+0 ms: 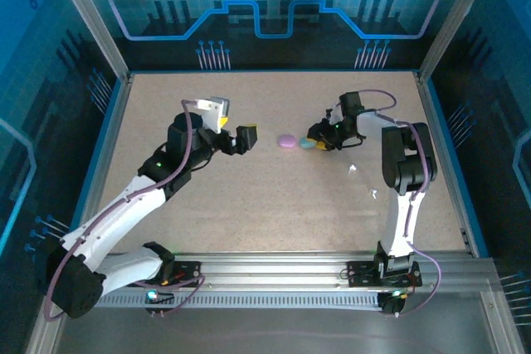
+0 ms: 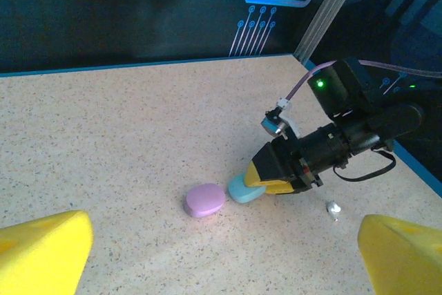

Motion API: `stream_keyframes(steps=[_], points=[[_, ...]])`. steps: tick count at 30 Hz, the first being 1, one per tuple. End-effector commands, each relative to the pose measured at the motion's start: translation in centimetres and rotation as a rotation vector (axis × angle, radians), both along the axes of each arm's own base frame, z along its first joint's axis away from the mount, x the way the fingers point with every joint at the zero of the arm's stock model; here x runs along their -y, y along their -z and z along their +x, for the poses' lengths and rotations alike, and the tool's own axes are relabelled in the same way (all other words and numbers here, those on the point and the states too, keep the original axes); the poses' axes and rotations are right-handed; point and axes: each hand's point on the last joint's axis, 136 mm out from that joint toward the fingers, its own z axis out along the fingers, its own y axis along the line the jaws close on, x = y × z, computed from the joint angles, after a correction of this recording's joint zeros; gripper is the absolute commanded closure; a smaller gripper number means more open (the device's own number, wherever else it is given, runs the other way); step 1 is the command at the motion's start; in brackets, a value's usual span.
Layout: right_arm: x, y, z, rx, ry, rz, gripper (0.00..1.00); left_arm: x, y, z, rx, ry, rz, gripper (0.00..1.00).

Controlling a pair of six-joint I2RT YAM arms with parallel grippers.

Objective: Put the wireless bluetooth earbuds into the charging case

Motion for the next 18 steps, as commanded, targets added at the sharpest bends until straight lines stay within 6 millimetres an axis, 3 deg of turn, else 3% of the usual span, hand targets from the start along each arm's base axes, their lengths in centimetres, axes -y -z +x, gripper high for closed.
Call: stream_keyframes(steps=[1,14,18], points=[[0.8,1.7,-0.5,-0.050,-0.015,-0.048,0.58,-0.4,-0.1,-0.2,0.015,-0.006,-0.006,0.01],[0.6,1.4,-0.8,-0.054,-0.125,-0.077,0.49,-0.1,0.1,-0.1,0.006,0.004,-0.011,0.01],[0.9,0.4,-0.7,-0.034,-0.132,-0.096,0.46,-0.8,0.5,0.3,-0.007,-0.036,0.001,0.01]])
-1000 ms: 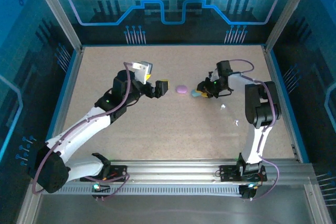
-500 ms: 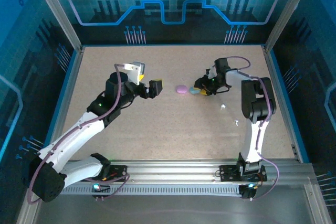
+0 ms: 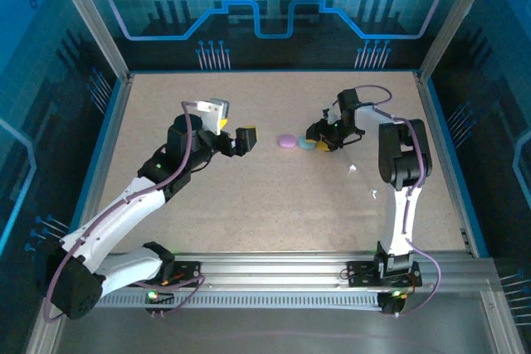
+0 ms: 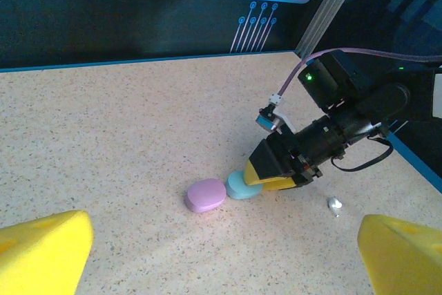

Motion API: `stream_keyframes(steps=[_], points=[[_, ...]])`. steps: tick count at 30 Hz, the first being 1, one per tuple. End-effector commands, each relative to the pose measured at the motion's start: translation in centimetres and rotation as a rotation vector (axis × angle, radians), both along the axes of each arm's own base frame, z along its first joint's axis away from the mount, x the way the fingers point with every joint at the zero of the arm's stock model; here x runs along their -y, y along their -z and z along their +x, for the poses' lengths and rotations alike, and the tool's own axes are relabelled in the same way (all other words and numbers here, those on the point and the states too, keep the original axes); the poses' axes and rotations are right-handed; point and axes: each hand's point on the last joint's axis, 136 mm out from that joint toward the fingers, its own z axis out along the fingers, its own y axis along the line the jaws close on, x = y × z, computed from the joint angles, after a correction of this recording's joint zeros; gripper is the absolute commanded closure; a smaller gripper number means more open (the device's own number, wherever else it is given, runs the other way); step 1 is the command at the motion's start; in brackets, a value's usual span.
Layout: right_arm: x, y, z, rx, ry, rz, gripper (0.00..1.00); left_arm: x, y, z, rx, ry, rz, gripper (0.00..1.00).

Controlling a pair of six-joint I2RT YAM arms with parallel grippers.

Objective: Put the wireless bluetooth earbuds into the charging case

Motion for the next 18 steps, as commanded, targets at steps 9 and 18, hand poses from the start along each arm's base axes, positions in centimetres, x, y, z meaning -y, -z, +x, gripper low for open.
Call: stream_keyframes(steps=[9,18], points=[[1.5,-6.7,-0.3,0.150,0.008,-0.076,0.41,-4.8,3.9,2.4,-0.184,-0.244,0.051,0.05],[1.2,-13.4,-2.6,0.307,0.040,-0.084,0.39,-13.2,10.8,3.8,-0.509,-0.597,-0.074,0.20]])
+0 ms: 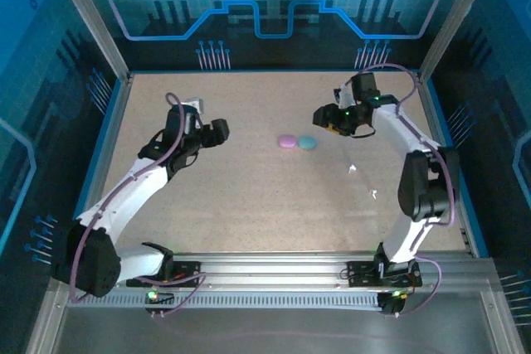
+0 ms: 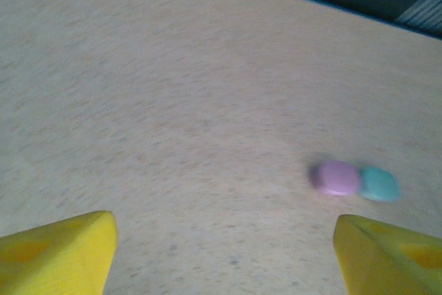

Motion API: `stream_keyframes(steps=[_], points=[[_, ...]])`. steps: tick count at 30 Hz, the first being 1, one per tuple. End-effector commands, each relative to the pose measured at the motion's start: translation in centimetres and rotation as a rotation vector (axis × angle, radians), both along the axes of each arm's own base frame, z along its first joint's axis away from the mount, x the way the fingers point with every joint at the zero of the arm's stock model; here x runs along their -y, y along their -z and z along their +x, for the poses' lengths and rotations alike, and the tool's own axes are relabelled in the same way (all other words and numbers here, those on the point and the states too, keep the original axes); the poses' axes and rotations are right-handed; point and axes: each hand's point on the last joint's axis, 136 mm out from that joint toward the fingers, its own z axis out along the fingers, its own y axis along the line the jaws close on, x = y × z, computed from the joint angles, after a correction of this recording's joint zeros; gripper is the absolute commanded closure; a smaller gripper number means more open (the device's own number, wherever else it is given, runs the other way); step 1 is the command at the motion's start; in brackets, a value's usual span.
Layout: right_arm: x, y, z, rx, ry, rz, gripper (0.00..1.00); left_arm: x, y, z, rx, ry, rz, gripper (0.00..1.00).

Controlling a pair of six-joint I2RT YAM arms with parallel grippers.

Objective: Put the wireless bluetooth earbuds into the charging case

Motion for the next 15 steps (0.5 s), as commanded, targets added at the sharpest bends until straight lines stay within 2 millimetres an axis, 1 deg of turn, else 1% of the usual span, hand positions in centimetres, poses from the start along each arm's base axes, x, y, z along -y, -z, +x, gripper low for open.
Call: stream_keyframes(steps=[1,5,7,9,11,13,15], points=[[-0.5,-1.2,-1.6,0.015,0.006,-0.013,0.39,-3.6,2.3,-0.2,-0.116,-0.199,-0.097,0.21],[-1.0,-3.0,-2.8,0.052,-0.004,-0.004,0.38,-7.1,4.3,0.3,-0.191,-0.289,-0.077,0.16],[-1.3,-3.7,-3.5,0.063,-0.013,-0.002,0.38,-8.9,5.2,0.7,-0.229,-0.289,-0.020,0.11],[-1.3,-4.3,-4.0,0.071,-0.021,-0.004,0.38,-10.0,5.9,0.9,-0.270,-0.238,0.073,0.06],[-1.3,-4.7,-4.6,0.078,-0.026,-0.008,0.37,-10.6,6.3,1.2,-0.315,-0.156,0.181,0.01],[-1.2,-4.8,-4.9,0.084,-0.025,-0.012,0.37,-11.8,7.2,1.2,-0.374,-0.105,0.309,0.01],[-1.1,-4.8,-5.2,0.086,-0.024,-0.014,0.37,-12.1,8.4,1.1,-0.418,-0.029,0.353,0.01]])
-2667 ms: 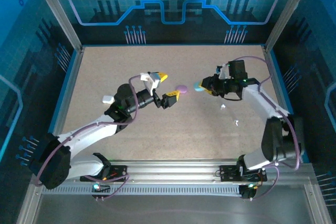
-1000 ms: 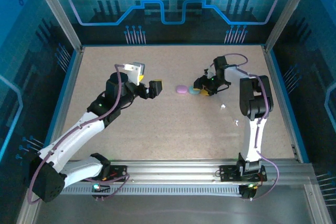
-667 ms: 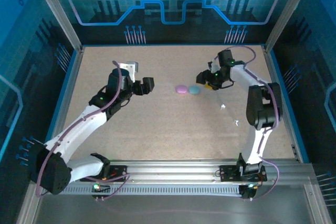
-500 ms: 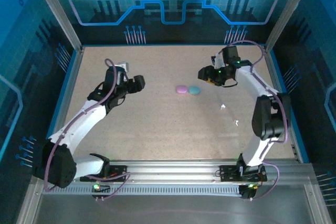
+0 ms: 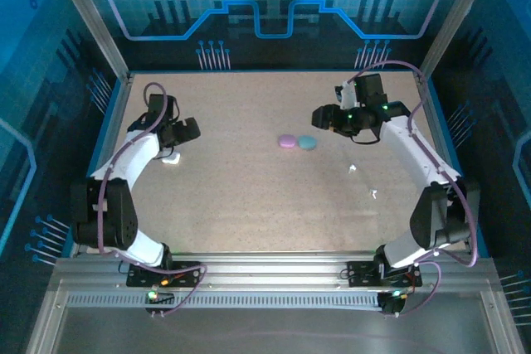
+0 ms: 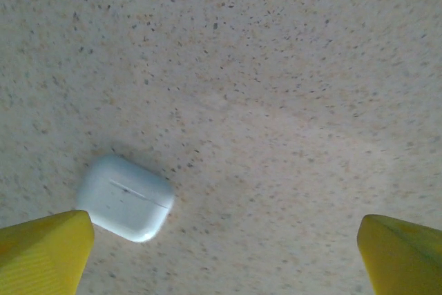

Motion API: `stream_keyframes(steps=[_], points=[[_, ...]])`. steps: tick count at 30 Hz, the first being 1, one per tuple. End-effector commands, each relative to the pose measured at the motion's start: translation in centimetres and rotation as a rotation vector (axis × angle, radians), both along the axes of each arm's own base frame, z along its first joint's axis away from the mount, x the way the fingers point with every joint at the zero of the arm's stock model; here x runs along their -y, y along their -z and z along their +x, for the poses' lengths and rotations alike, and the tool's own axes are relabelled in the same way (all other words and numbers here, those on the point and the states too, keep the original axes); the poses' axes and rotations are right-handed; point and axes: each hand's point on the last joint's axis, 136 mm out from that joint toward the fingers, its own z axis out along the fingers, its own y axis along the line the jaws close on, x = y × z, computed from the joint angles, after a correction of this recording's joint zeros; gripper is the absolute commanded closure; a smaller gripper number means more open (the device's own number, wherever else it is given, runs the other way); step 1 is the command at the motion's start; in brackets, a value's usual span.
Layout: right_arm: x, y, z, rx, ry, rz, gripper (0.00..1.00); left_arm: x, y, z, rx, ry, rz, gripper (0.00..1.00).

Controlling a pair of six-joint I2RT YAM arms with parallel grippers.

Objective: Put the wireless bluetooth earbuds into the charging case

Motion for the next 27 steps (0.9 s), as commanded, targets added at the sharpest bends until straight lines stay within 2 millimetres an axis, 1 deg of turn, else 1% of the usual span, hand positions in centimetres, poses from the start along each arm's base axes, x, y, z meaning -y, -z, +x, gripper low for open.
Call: stream_keyframes(steps=[1,4,6,8,10,15,19,24,27], points=[[0.1,0.3,-1.4,-0.018,0.000,-0.021,0.36,-1.4,2.1,-1.1,-0.164,0.194,0.132,0.01],[0.0,0.7,-1.6,-0.035,-0.005,-0.022,0.36,-2.3,3.9,-1.4,-0.270,0.227,0.148,0.01],[0.0,1.0,-1.7,-0.046,-0.007,-0.019,0.36,-2.5,5.0,-1.3,-0.302,0.240,0.121,0.01],[-0.1,1.0,-1.6,-0.048,-0.008,-0.014,0.36,-3.4,5.8,-1.4,-0.336,0.217,0.102,0.01],[-0.1,1.0,-1.8,-0.052,-0.009,-0.011,0.36,-4.0,6.2,-1.4,-0.342,0.203,0.060,0.01],[-0.1,1.0,-1.9,-0.056,-0.010,-0.009,0.35,-3.7,7.4,-1.2,-0.373,0.245,0.007,0.05],[-0.1,1.1,-2.0,-0.062,-0.008,-0.009,0.35,-4.2,8.7,-1.7,-0.446,0.242,0.019,0.08],[0.0,1.4,-2.2,-0.072,-0.008,-0.013,0.35,-4.2,9.4,-1.5,-0.464,0.245,0.018,0.11],[-0.1,1.6,-2.3,-0.079,-0.008,-0.011,0.35,-4.6,9.7,-1.5,-0.477,0.241,0.036,0.13]])
